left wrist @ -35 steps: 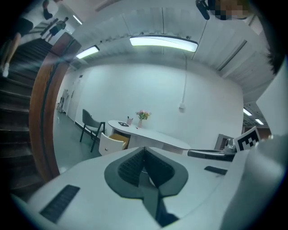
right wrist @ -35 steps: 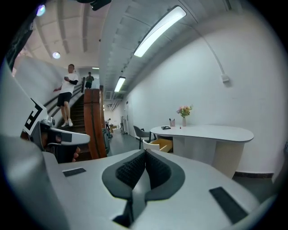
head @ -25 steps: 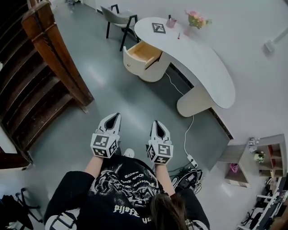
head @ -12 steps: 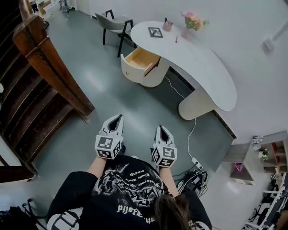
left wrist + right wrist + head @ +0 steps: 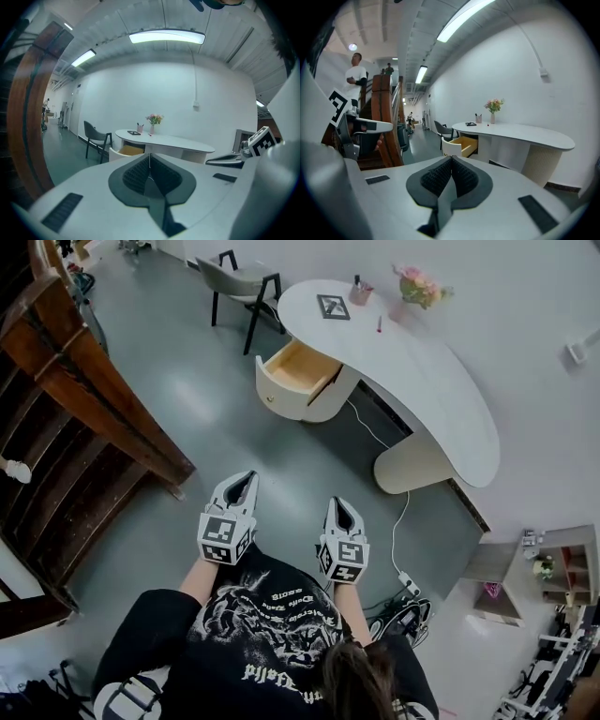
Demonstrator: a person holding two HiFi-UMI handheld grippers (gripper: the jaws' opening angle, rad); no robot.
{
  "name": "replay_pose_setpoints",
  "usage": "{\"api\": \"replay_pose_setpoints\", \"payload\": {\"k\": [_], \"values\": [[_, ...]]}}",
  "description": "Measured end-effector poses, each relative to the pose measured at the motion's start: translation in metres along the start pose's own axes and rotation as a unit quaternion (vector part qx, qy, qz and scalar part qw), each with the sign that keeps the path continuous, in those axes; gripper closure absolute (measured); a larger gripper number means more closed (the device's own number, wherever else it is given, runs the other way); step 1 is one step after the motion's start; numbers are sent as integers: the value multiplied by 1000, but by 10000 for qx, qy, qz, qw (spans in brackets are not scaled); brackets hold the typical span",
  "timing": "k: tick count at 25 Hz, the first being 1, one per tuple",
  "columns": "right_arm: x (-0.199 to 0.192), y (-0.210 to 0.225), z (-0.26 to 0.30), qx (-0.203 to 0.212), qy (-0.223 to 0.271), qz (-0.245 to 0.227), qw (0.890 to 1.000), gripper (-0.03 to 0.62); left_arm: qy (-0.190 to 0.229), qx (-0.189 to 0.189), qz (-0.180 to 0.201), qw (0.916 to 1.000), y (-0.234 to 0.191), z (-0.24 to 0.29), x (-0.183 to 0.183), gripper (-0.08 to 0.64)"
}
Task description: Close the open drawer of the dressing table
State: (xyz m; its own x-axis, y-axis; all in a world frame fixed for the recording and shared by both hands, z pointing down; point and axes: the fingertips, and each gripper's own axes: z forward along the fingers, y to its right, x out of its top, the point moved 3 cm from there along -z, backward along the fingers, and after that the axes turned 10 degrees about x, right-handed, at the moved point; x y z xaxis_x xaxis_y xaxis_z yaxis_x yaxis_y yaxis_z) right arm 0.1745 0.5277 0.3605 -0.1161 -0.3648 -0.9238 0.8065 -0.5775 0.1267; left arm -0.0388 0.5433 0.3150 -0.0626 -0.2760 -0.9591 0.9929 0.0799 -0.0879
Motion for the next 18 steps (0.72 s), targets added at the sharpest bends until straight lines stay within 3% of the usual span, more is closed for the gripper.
{"api": "replay_pose_setpoints", "payload": {"k": [10, 18], "values": [[37, -20, 83, -303, 51, 54, 9995, 566, -39, -414, 102, 9991, -71, 74, 18, 537], [50, -17, 123, -563, 136, 389, 9976, 566, -120, -720, 328, 9968, -95, 115, 32, 537]]}}
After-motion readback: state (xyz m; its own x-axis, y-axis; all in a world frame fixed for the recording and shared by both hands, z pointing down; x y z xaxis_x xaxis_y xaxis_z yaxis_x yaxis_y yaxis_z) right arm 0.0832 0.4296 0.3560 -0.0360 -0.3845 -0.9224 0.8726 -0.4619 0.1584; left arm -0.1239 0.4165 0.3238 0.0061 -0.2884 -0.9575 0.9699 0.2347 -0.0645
